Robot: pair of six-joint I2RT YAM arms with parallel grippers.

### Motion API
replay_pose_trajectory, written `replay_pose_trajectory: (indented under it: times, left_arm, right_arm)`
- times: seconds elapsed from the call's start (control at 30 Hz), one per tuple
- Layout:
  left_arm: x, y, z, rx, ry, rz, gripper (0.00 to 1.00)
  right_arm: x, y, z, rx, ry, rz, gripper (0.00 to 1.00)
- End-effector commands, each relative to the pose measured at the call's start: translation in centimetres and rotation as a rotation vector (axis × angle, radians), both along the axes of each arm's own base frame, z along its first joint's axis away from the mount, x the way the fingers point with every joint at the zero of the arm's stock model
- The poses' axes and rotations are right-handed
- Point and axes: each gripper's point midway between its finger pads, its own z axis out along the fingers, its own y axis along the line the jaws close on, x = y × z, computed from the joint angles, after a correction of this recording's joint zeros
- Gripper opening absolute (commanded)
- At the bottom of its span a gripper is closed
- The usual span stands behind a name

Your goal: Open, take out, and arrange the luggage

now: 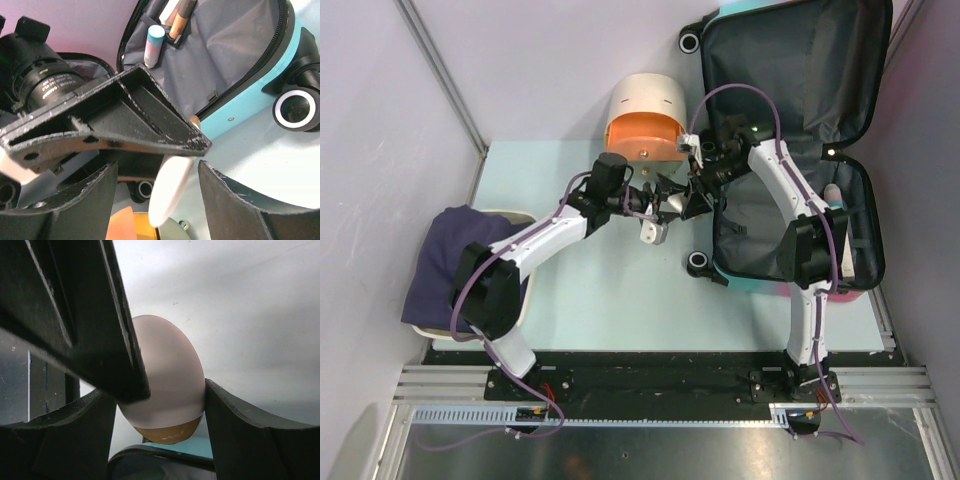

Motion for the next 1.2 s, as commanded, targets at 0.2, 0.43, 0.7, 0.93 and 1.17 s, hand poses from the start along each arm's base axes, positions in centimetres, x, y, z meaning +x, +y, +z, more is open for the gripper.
replay_pose_trajectory:
  times: [0.2,0.43,0.7,0.93,1.17]
  left_arm:
    - [-1.4,-0.3,-0.4,0.036,-0.062,-0.048,0.25]
    - [0.7,0.8,3.0,-0.007,0.068,0.098,0.00]
    - [8.3,4.8,11.4,-0.197,0.261,0.398,0.00]
    - [15.2,6.9,14.0,-0.270,0.208,0.513,0.00]
    - [19.2,7.4,11.3,-0.245,0.189,0.536,0.02]
  right_arm:
    - [-3.3,0.9,1.9,0.022,0.118,0.045,0.36]
    - [-1.1,-0.8,3.7,0.046,0.102,-0.061,0.82]
    - [9.2,-12.1,9.5,0.238,0.021,-0.559,1.00]
    - [9.6,-16.8,8.5,0.207,0.014,-0.704,1.00]
    - [8.2,-16.9,7.7,0.185,0.023,-0.710,1.00]
